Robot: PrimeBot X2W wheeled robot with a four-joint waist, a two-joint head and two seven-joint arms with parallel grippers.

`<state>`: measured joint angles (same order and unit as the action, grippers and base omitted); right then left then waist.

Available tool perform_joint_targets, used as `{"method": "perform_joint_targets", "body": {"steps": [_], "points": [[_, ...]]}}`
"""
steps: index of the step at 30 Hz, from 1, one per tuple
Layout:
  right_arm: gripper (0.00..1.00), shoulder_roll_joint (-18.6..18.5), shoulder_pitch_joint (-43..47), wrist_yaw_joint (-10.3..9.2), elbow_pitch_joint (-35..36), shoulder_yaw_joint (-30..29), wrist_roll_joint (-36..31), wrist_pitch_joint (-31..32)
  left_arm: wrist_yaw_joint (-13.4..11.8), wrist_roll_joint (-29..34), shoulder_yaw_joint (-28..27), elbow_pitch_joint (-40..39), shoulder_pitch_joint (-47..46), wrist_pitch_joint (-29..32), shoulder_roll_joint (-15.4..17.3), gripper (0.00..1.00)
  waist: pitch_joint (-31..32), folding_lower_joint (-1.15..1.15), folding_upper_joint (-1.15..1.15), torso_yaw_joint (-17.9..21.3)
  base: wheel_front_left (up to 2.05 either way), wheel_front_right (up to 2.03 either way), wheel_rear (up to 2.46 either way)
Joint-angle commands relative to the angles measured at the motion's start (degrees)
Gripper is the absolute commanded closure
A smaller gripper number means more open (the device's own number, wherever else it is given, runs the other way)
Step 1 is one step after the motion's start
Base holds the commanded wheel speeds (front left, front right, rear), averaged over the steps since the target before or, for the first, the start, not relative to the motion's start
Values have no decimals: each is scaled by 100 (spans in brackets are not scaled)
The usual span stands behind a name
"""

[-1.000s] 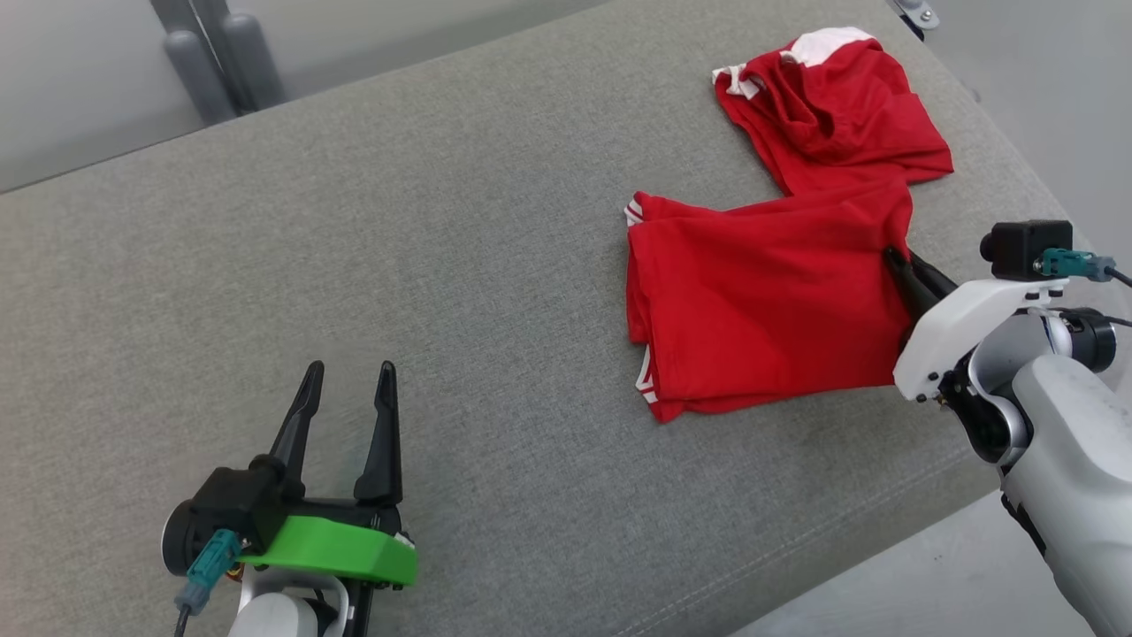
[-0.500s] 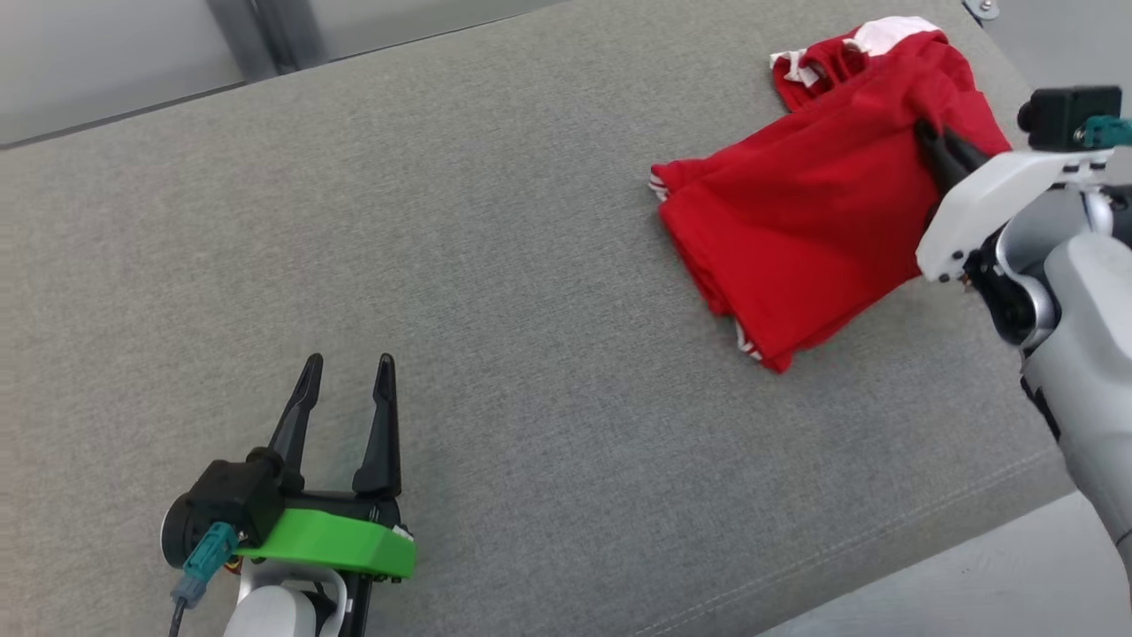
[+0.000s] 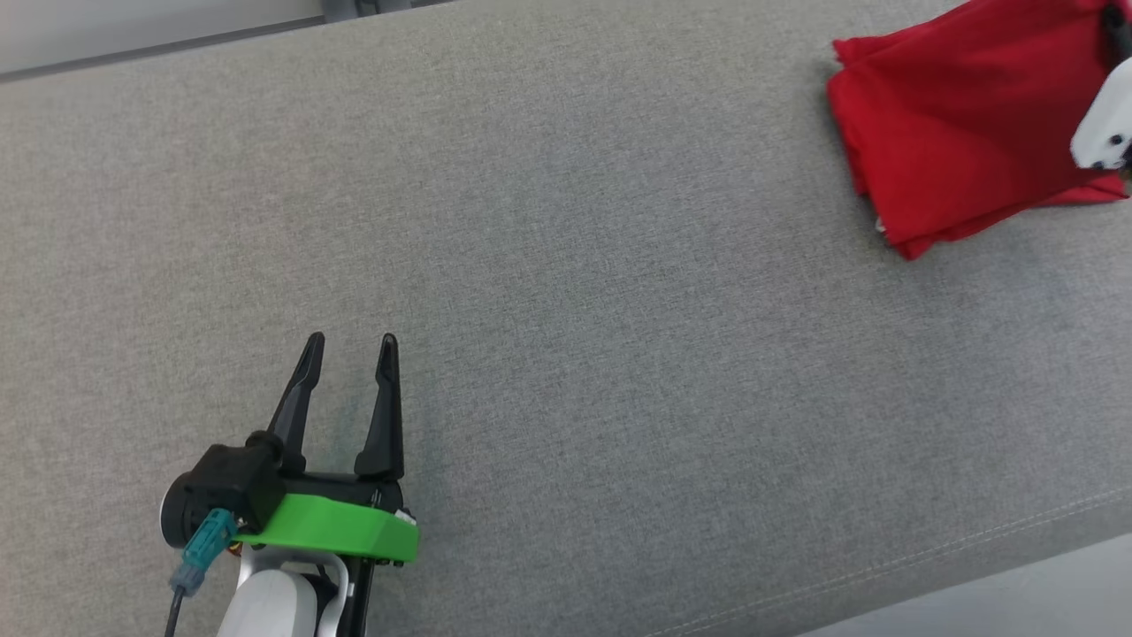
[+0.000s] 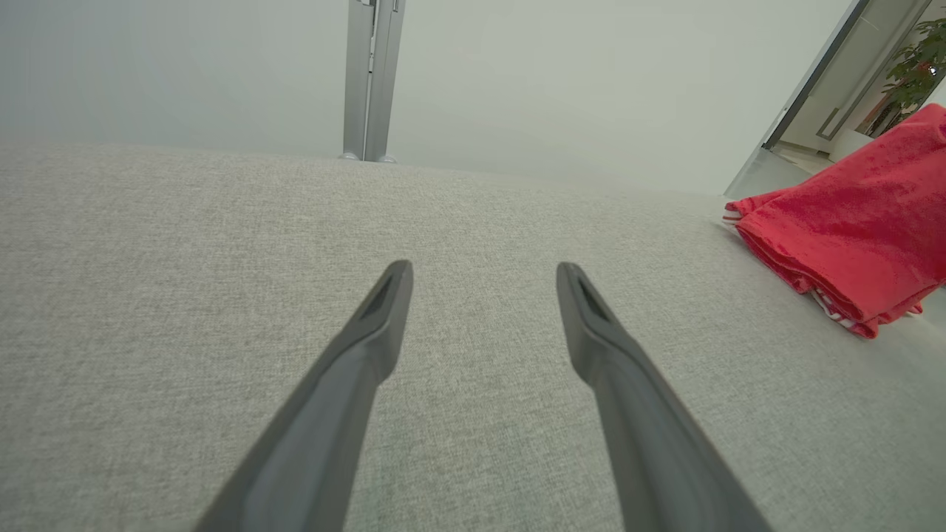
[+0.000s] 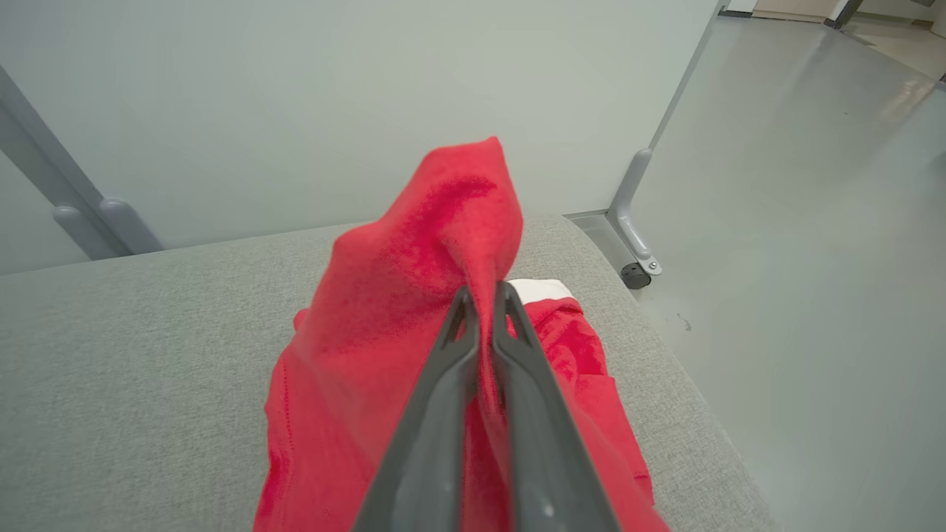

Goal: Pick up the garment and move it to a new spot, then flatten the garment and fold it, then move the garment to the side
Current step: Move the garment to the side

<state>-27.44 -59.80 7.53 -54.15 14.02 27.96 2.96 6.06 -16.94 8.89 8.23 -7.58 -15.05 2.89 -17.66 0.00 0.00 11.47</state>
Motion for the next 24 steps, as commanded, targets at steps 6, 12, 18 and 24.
{"method": "perform_joint_targets", "body": {"steps": [6, 12, 18, 24], "points": [[100, -404, -322, -8, -299, -217, -249, -69, 39, 150, 10, -36, -173, -14, 15, 0, -402, 0, 0, -247, 0, 0, 0], [100, -841, -508, -9, -942, -691, -623, -285, 75, 223, 72, -119, -280, -14, 88, 0, -749, 0, 0, -516, 0, 0, 0], [100, -1057, -679, -8, -1542, -1120, -1005, -637, 88, 271, 89, -166, -292, -14, 180, 0, -984, 0, 0, -678, 0, 0, 0], [0, -1098, -773, -9, -1861, -1529, -1572, -1049, 94, 283, 93, -189, -281, -14, 289, 0, -1111, 0, 0, -730, 0, 0, 0]]}}
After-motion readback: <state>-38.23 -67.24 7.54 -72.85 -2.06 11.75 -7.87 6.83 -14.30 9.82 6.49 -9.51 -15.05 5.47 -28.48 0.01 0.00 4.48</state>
